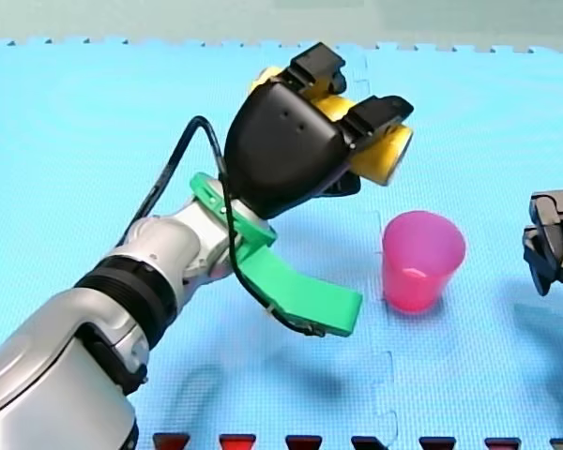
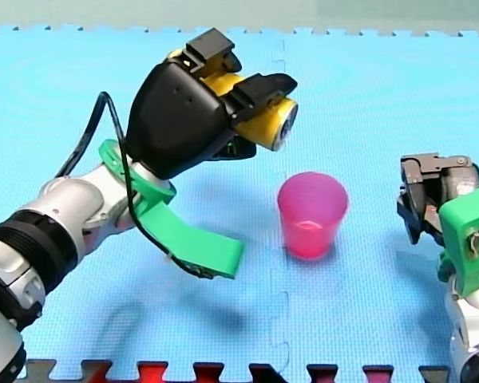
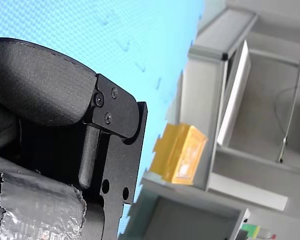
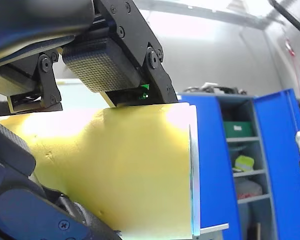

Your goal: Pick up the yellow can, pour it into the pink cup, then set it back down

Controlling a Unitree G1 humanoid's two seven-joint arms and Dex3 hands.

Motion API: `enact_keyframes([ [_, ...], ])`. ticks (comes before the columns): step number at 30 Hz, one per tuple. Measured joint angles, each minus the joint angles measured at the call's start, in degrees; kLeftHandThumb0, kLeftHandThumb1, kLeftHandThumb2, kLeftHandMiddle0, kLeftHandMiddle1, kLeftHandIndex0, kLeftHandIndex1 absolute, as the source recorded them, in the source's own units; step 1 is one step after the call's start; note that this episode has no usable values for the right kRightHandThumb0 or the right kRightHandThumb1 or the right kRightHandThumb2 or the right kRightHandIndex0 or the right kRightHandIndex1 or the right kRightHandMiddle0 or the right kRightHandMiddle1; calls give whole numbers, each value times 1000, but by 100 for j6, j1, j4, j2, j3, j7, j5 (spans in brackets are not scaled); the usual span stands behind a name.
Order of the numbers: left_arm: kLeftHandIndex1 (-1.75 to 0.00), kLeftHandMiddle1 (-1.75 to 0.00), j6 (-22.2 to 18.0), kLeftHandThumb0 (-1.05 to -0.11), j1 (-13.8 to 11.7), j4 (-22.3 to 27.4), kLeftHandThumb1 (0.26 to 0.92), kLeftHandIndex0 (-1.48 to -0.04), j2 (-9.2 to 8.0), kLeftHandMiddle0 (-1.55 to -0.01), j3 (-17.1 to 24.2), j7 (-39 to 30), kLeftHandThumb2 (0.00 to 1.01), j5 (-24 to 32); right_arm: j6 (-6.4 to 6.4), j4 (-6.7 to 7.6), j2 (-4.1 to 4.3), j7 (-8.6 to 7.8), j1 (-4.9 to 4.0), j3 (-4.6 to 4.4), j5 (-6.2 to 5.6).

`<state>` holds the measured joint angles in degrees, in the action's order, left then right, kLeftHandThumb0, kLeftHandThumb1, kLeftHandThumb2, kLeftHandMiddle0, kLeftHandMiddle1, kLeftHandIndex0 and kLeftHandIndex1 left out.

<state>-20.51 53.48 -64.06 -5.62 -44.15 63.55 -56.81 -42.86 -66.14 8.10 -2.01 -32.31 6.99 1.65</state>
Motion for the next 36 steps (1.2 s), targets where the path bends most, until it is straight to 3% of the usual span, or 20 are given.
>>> enact_keyframes([
  [10, -105, -1026, -77, -372, -220, -105, 851, -1176, -41, -1031, 421, 442, 2, 351, 114, 103, -17, 73, 6, 3, -4],
  [13, -47, -887, -286, -409, -298, -200, 856, -1178, -11, -1058, 577, 548, 1, 550, 124, 106, -17, 66, 9, 4, -8],
  [17, -6, -506, -721, -427, -407, -276, 848, -1187, 29, -1178, 831, 547, 0, 886, 137, 107, -17, 27, 10, 11, -23],
  [24, -4, -184, -1760, -418, -670, -436, 790, -1231, 68, -1267, 1434, 235, 1, 1663, 156, 124, -19, -21, 13, 26, -56],
  [29, -4, -98, -2006, -422, -893, -515, 766, -1244, 183, -1294, 1852, -235, 0, 2131, 172, 144, -19, -37, 23, 29, -74],
  [36, -1, -57, -2146, -422, -1173, -446, 759, -1240, 196, -1301, 2200, -536, 0, 2404, 203, 166, -20, -46, 40, 29, -82],
])
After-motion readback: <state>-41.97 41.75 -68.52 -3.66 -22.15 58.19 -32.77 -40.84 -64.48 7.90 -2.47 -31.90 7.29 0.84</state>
